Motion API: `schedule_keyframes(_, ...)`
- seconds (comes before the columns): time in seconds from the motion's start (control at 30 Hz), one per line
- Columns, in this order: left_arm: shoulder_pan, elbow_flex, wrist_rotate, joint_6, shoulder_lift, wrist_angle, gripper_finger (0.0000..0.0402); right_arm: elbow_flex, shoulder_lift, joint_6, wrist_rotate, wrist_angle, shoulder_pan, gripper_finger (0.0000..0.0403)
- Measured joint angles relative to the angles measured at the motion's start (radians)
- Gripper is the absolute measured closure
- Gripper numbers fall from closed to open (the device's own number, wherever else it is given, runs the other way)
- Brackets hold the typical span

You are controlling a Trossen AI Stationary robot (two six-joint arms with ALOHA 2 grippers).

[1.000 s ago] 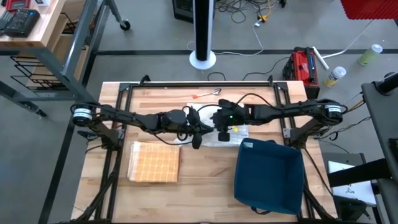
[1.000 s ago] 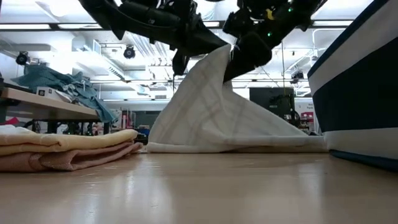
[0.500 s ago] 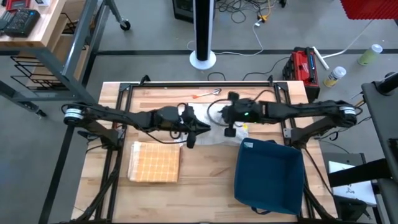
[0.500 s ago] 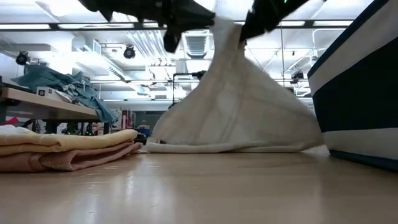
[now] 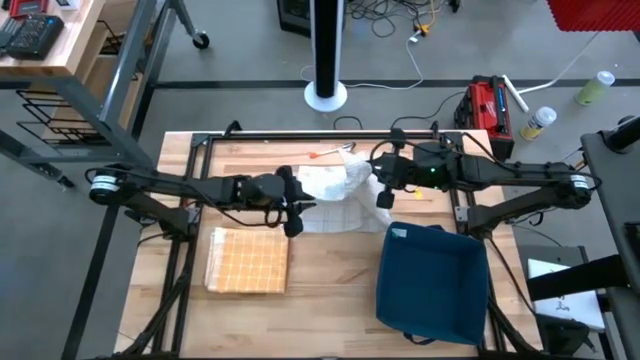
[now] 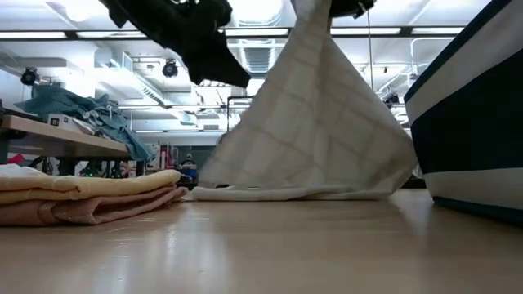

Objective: Fold towel
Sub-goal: Fold the white towel

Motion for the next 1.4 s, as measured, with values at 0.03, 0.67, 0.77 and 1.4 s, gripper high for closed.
schedule_keyframes(0.03,0.000,-0.002,-0.017,-0.005,0.007,-0.013,0.0332,0.000,-0.001,0.004,0.000,-0.006,0.000,0.0402)
schedule_keyframes(0.67,-0.093,-0.002,-0.085,-0.060,0.285,0.070,0.0124,-0.002,-0.004,0.065,0.029,-0.106,0.005,0.0403)
schedule_keyframes(0.77,-0.098,-0.002,-0.141,-0.075,0.352,0.109,0.0125,-0.002,-0.004,0.080,0.028,-0.107,0.005,0.0403)
schedule_keyframes(1.4,-0.001,0.093,-0.623,0.051,0.301,-0.158,0.0384,0.133,-0.011,-0.047,0.072,-0.114,0.004,0.0403)
